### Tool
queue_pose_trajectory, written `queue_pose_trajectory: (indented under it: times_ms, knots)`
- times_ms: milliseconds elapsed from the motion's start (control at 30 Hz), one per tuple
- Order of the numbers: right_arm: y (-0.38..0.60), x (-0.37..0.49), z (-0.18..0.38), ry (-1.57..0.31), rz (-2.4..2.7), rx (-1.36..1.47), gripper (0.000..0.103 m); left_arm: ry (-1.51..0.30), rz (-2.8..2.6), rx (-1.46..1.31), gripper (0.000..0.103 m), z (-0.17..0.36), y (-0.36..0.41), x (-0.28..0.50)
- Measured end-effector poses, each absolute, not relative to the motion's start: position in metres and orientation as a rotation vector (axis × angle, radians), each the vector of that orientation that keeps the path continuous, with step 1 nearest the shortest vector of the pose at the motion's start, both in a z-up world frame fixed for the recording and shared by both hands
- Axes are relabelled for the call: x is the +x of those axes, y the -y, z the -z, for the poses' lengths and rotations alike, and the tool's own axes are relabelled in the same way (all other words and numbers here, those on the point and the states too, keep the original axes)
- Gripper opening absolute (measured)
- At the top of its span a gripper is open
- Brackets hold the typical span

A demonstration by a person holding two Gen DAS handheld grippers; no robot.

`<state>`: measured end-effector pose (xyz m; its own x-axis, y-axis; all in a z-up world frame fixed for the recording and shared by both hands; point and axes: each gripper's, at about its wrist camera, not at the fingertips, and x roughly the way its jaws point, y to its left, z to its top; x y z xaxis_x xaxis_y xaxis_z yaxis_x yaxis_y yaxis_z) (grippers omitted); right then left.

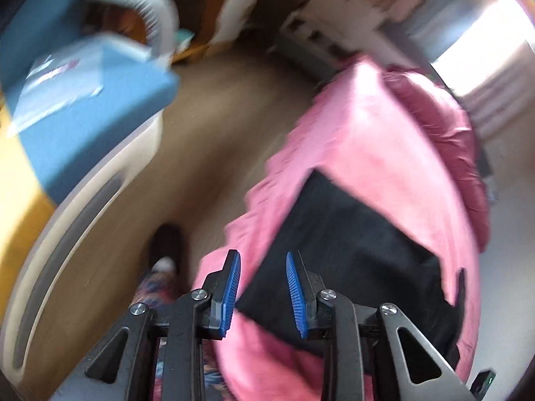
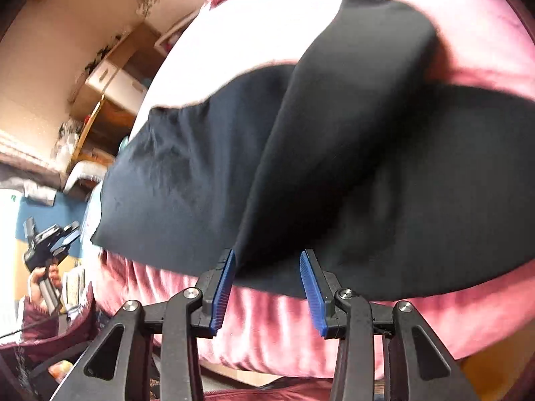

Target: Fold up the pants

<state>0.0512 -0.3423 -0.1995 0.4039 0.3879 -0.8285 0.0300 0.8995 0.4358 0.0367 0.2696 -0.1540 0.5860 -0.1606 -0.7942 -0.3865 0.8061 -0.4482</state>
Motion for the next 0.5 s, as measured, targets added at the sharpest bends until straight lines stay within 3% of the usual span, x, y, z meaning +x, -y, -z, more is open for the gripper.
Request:
queue_pose_trajectory:
  times_ms: [333,500]
  knots:
    - [0.387,0.165,0.159,-1.007,0.012,0.383,0.043,-1.029,0.420,-0.361,0.029,0.141,-0.098,0.083]
    - [0.381,0.254,0.164,-1.042,0.092,0.325,0.055,-1.102,0.592,-0.260,0.029,0.154,-0.034,0.089]
